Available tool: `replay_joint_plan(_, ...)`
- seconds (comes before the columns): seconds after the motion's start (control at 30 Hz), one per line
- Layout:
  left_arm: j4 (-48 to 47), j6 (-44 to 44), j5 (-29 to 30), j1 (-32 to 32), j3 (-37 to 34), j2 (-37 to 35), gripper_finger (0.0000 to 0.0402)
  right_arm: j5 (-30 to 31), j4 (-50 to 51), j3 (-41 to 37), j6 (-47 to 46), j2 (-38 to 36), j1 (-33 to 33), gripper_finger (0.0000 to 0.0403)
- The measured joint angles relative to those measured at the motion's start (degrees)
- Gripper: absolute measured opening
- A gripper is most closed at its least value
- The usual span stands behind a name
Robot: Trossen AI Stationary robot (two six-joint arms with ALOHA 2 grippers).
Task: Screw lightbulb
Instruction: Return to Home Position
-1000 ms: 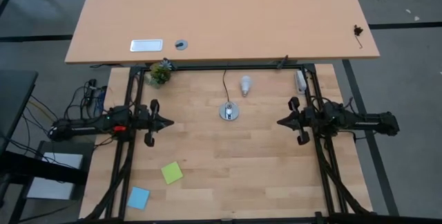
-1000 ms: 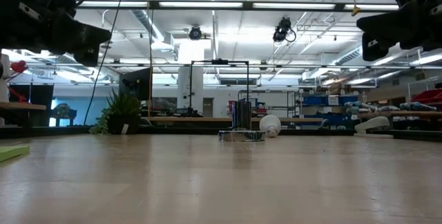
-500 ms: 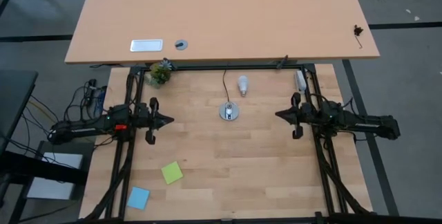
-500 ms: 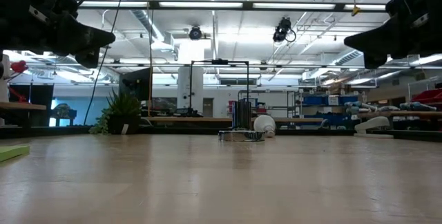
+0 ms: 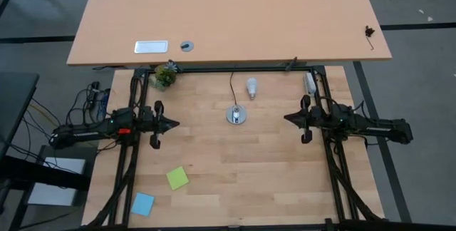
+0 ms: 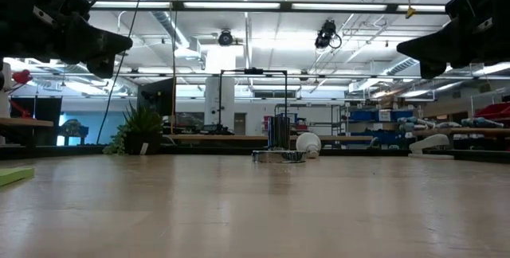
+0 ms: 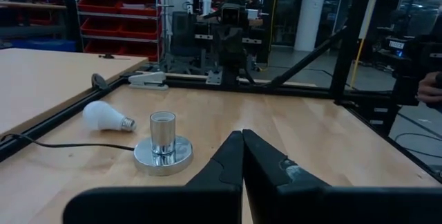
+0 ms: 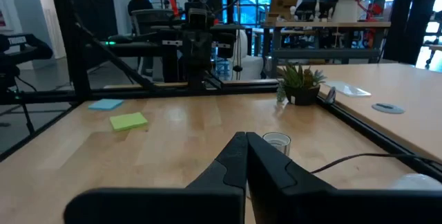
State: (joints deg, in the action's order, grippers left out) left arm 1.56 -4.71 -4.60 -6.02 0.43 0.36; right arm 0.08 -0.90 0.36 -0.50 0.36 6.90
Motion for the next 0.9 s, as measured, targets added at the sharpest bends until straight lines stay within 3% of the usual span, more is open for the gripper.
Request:
replay_joint_plan(0.37,-0.1,0.0,5.0,0.0,0.0,0.0,0.001,1.6,-0.3,0.0,-2.3,0.0,0.0,0.0013)
replay_joint_plan(0.9,0.3,-0.1,5.0,0.0,0.0,0.0,0.001,2.9,-0.5,0.0,-2.3,0.0,0.0,0.0022)
